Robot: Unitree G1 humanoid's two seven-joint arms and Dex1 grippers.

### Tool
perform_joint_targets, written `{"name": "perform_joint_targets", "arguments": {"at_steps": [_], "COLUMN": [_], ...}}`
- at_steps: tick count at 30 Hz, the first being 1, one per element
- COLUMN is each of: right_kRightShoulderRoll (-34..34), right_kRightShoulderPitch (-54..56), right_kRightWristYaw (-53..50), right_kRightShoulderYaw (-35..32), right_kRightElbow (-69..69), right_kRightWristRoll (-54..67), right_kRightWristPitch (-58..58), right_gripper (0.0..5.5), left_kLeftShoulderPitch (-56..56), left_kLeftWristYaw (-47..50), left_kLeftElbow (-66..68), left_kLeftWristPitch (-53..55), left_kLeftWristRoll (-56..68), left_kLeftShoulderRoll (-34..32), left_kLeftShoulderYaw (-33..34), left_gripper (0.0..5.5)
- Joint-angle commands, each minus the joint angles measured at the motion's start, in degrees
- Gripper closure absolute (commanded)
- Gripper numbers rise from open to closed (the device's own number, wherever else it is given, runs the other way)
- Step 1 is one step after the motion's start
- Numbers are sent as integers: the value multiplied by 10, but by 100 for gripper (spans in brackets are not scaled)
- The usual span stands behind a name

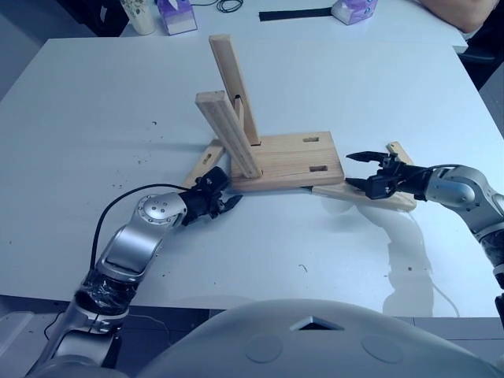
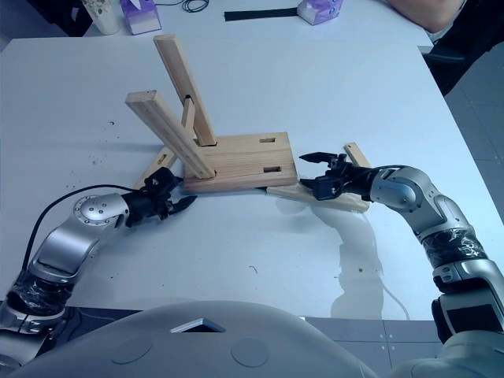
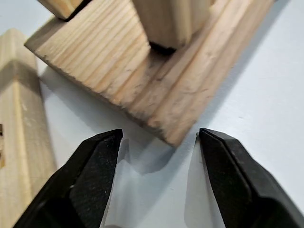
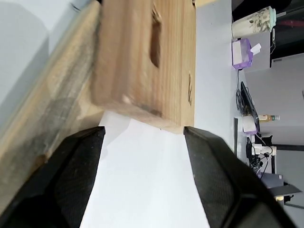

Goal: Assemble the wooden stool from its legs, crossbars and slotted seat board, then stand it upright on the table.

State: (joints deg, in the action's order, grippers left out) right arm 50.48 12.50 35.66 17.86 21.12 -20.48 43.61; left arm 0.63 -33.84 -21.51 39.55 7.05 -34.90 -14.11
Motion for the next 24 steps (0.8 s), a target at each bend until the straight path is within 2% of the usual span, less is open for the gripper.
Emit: {"name": "perform_joint_targets", "arguments": {"at_steps": [1, 7, 11, 14, 17, 19, 22, 24], "right_kRightShoulderRoll": [17, 53, 60, 51, 23, 7, 21, 45], "right_kRightShoulderPitch": [-37, -64, -45, -42, -52, -58, -61, -66], "right_kRightWristYaw": [6, -21, -19, 17, 70, 86, 79, 81], "right_kRightShoulderYaw": [30, 15, -4, -27, -47, -59, -78, -87], "right_kRightElbow": [12, 14, 13, -53, -175, -293, -432, -471], "right_kRightWristRoll": [-59, -72, -50, 39, 183, 315, 521, 580], "right_kRightWristPitch": [18, 35, 26, -33, -174, -332, -558, -631], "right_gripper": [243, 243, 243, 243, 243, 243, 243, 243], "left_kLeftShoulderPitch": [10, 14, 22, 26, 29, 26, 26, 37], "left_kLeftWristYaw": [13, 14, 20, 24, 25, 25, 28, 34], "left_kLeftElbow": [29, 46, 44, 36, 30, 30, 26, 16], "left_kLeftWristPitch": [15, 4, 1, 1, 0, -3, -4, -3], "left_kLeftWristRoll": [-14, -18, -20, -20, -19, -20, -21, -21], "left_kLeftShoulderRoll": [0, -8, -6, -3, -2, -1, 0, 1], "left_kLeftShoulderYaw": [0, 12, 18, 17, 15, 12, 8, 10], "left_gripper": [248, 248, 248, 248, 248, 248, 248, 248]}}
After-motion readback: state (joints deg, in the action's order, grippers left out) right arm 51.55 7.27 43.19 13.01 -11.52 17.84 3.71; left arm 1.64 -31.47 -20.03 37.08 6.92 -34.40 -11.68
